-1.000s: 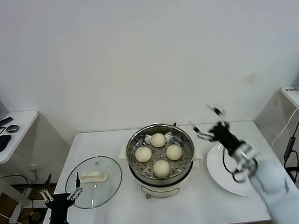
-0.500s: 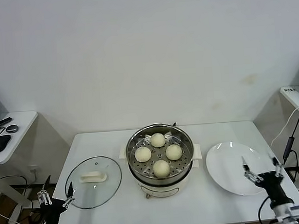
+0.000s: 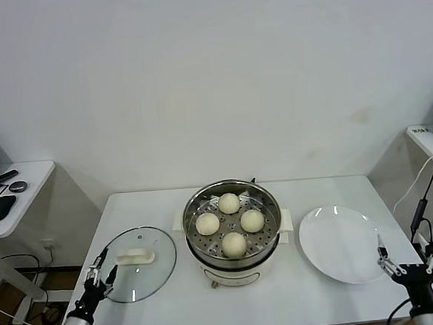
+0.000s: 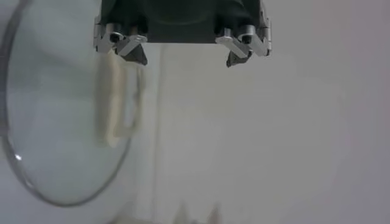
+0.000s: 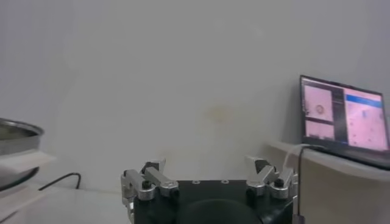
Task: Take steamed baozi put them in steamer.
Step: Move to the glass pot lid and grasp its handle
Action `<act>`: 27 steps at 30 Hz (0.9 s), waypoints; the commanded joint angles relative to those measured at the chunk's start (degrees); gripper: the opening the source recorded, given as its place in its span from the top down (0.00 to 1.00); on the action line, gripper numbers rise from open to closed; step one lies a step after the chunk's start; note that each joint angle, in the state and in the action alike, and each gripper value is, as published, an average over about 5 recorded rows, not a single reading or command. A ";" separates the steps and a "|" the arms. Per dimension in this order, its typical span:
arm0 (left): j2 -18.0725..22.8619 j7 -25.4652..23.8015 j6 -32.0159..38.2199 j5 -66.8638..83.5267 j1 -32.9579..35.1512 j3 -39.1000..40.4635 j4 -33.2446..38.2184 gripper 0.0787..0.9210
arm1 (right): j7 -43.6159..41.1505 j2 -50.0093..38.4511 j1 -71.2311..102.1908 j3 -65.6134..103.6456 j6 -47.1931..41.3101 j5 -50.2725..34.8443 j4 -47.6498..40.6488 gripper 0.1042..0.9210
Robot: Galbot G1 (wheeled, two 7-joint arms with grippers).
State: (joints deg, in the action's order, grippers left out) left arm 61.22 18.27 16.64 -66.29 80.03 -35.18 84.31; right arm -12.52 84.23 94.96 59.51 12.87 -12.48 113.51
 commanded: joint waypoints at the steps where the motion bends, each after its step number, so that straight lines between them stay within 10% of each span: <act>1: -2.04 -0.72 1.62 -7.59 -7.79 4.93 -6.75 0.12 | 0.24 1.96 1.16 1.90 0.27 -0.68 0.77 0.12; 27: -0.48 -2.95 1.29 -3.05 -17.37 9.53 -14.40 0.16 | -0.38 2.96 0.90 0.51 0.93 2.19 -1.10 0.12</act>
State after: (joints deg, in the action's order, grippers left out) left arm 60.41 15.57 17.87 -69.46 65.68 -26.85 73.74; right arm -12.86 86.99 95.77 60.08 13.75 -10.56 112.54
